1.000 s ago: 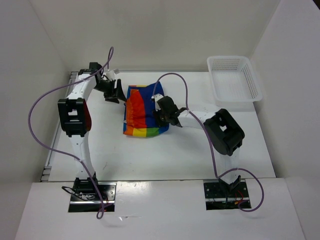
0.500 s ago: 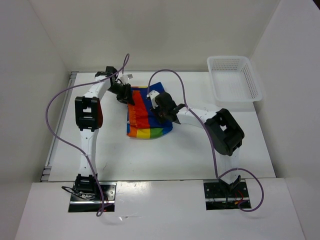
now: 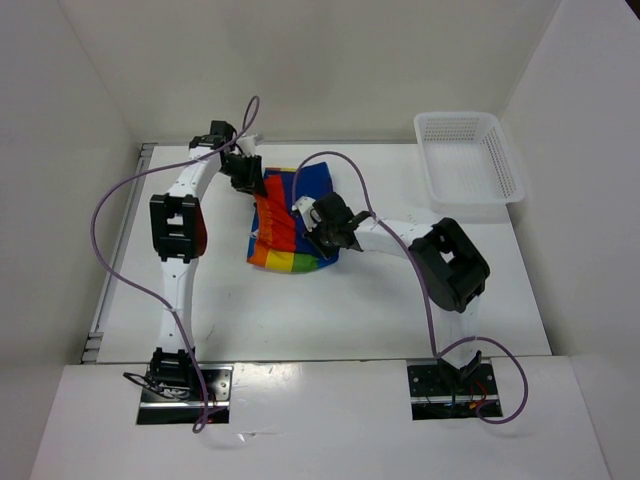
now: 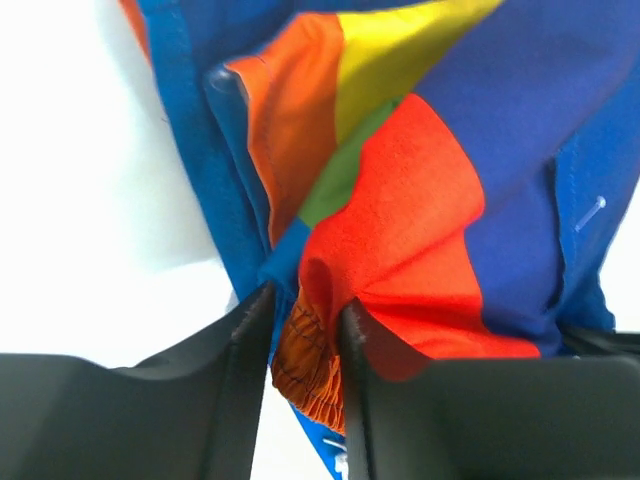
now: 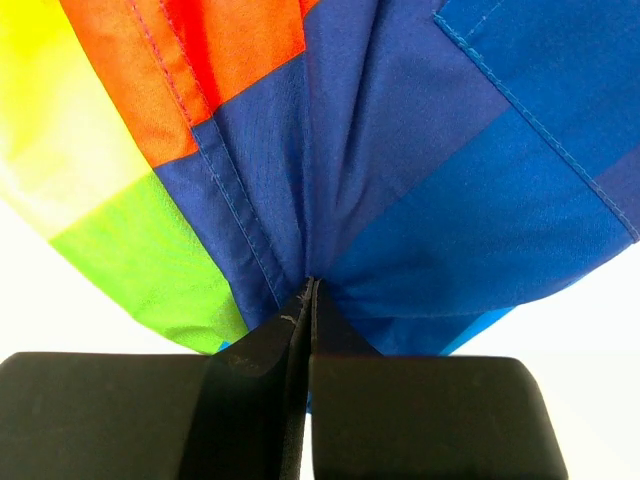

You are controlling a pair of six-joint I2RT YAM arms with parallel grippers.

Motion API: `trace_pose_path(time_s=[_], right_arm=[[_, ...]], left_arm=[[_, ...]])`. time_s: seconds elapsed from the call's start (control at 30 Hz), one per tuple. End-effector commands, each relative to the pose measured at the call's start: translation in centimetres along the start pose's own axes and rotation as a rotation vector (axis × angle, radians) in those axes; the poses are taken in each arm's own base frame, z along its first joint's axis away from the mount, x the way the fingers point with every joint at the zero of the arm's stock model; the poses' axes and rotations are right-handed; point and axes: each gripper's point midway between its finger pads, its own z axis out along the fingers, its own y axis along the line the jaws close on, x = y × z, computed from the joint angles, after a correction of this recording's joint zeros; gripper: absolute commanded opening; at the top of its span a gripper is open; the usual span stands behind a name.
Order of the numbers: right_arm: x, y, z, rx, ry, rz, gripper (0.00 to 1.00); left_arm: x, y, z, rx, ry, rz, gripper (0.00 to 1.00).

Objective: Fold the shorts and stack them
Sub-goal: Fold the shorts

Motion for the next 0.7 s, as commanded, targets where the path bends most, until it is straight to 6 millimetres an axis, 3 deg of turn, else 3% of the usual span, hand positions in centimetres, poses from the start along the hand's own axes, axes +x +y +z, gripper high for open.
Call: trace_pose_path(time_s=[0.0,0.13,0.23,0.27,0.3,0.33,0.37,0.43,0.5,0.53,0.57,0.6,0.63,0.67], right_arm=[[2.3,1.1,0.3,-0.051,0.096,-0.016,0.01],[-0.6,1.1,-0.7,-0.044,0.029,-0.06,0.06],[-4.1,0.7,-2.4,-0.029,-0.051,-0.079,0.08],[-5.7,0.4,-3.1,-0.013,-0.088,-0.084,0.12],[-6.7,0.1,-3.8,0.004,-0.112,-0.078,0.14],[-8.3,-0.1,-5.2,0.022,-0.155,-0.082,0.16],[-9.9,-0.3,-6.3,0.03,-0.197,-0.087,0.25],[-12.5,-1.8,-9.4,0.066,-0.281,-0.068,0.41],[-13.4,-2.7,-11.3,0.088,-0.318,-0.059,0.44],[-14.4,-3.5,-12.6,0.107,-0.35,-0.063,0.46],[-15.1,-5.6,-15.1,0.165,-0.388,-0.04,0.5],[-15.2,-6.7,-16.3,0.199,-0.404,-0.043,0.53],[-15.3,-8.0,-17.5,0.246,-0.414,-0.058,0.56],[-15.6,-10.2,-20.0,0.32,-0.448,-0.048,0.58]], left_arm=[[-2.3,0.3,-0.1,-0.073,-0.062,0.063,0.4],[-3.6,1.0,-0.4,-0.121,-0.093,0.081,0.44],[-5.2,-0.3,-2.6,-0.123,-0.141,0.108,0.52],[-6.0,-1.7,-4.4,-0.112,-0.171,0.127,0.56],[-5.5,-2.0,-4.9,-0.112,-0.164,0.123,0.59],[-5.4,-2.5,-5.5,-0.112,-0.166,0.124,0.61],[-5.9,-3.8,-7.6,-0.114,-0.195,0.141,0.64],[-4.7,-4.7,-9.0,-0.113,-0.193,0.139,0.65],[-3.8,-5.2,-9.6,-0.113,-0.188,0.136,0.68],[-4.0,-5.8,-10.9,-0.127,-0.211,0.149,0.69],[-2.5,-5.6,-10.5,-0.125,-0.179,0.13,0.69],[-2.4,-5.2,-11.1,-0.141,-0.188,0.126,0.69],[-2.1,-6.0,-12.3,-0.142,-0.202,0.133,0.69],[-1.8,-5.5,-13.0,-0.151,-0.214,0.124,0.69]])
